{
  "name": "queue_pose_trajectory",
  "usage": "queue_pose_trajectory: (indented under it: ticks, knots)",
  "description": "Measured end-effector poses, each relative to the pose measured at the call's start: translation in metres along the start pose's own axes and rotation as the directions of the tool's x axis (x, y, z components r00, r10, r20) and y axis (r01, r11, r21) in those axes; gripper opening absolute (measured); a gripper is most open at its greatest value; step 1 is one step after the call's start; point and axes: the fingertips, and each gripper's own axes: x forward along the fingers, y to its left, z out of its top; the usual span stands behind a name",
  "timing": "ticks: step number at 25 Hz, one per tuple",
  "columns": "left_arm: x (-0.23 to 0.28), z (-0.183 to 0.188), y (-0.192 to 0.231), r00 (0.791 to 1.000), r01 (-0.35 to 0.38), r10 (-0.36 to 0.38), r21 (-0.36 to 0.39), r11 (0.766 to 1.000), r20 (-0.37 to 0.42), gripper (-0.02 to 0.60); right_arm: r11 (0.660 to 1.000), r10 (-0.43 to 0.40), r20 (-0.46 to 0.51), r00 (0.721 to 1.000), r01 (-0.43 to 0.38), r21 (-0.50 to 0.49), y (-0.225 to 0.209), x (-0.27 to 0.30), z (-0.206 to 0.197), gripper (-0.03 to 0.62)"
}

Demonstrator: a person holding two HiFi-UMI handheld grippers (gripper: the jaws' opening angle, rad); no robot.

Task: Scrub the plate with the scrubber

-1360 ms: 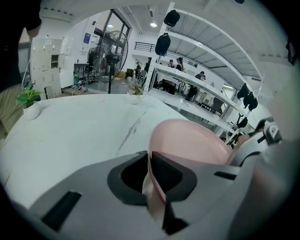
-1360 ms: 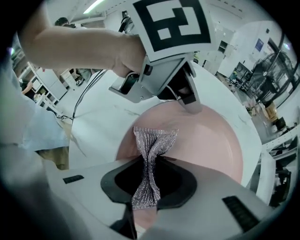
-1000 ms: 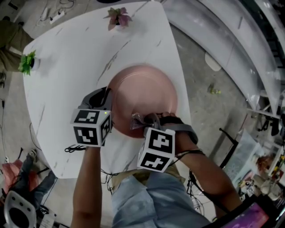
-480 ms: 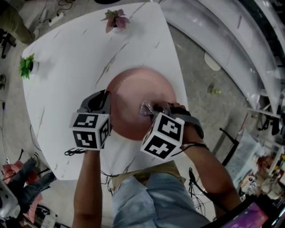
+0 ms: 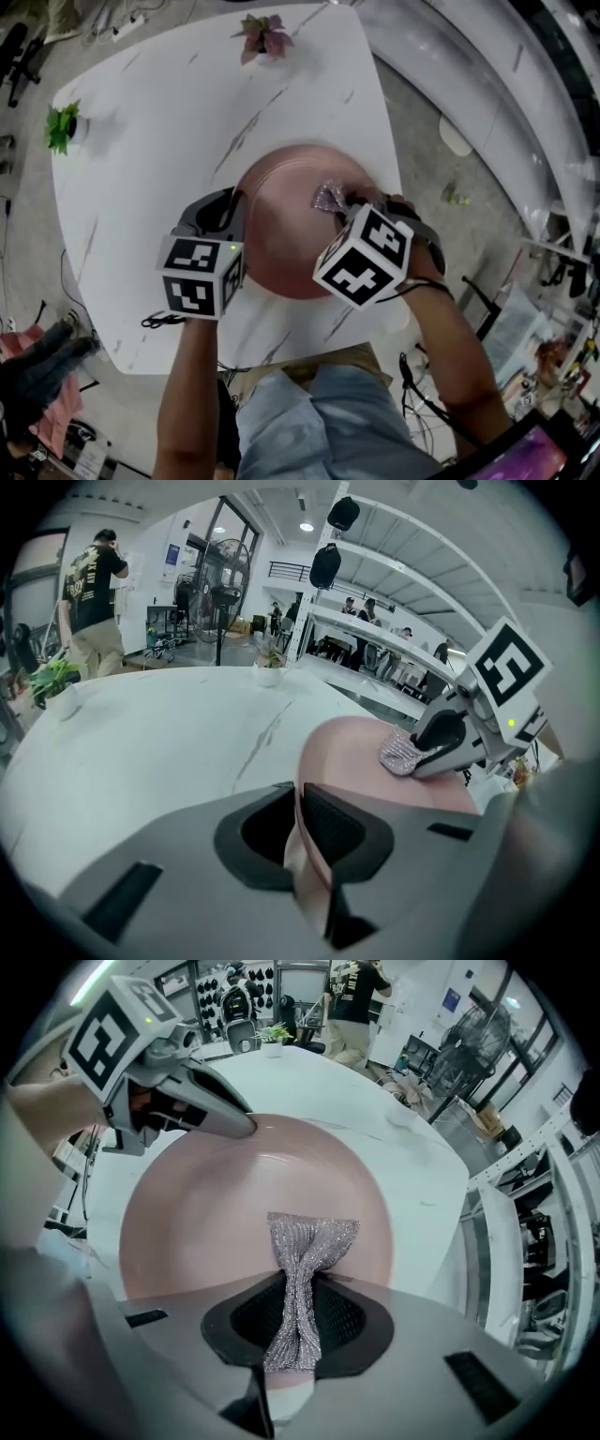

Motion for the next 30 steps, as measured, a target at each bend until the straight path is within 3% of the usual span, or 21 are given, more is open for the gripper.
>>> queue_pose_trajectory:
  ticks: [13, 21, 30]
  knots:
    - [0.001, 0.001, 0.001, 1.0, 0.0, 0.0, -0.002, 1.0, 0.015, 0.025, 0.998, -0.061, 0.038, 0.997, 0.062, -0.032, -0.031, 0.008, 0.041, 0.087]
    - [0.002, 0.001, 0.002, 1.0, 0.0, 0.0, -0.011, 1.0, 0.024, 0.025, 0.987, -0.093, 0.064, 0.994, 0.101, -0.122, -0.023, 0.01, 0.063, 0.087]
    - [0.002, 0.001, 0.002, 1.0, 0.0, 0.0, -0.021, 1.0, 0.022, 0.025, 0.976, -0.071, 0.122, 0.99, 0.094, -0.195, 0.004, 0.008, 0.08, 0.087]
